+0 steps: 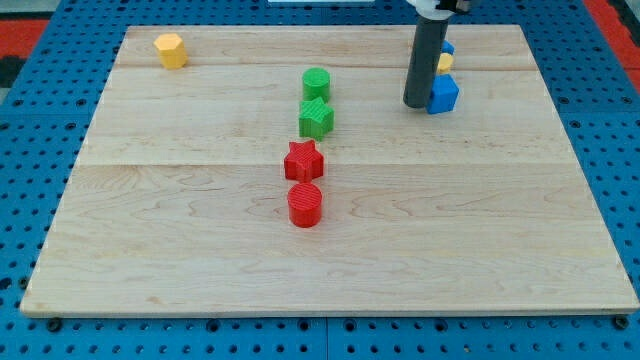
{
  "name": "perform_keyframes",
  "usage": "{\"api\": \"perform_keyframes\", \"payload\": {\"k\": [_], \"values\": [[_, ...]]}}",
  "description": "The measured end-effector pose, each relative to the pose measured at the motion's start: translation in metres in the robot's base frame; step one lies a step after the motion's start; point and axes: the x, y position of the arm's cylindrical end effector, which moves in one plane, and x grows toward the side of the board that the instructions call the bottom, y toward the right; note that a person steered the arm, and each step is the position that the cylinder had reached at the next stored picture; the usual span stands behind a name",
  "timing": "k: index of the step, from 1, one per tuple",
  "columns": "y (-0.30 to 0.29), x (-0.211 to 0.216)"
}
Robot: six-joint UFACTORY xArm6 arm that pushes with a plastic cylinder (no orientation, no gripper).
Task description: Place the yellow hexagon to the top of the blue triangle
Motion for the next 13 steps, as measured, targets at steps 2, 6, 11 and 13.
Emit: {"api": "perform_keyframes", "payload": {"k": [2,6,11,13], "values": [[-0.073,-0.074],[-0.316,-0.146],[-0.335,-0.102],[-0.232,-0.103]]}}
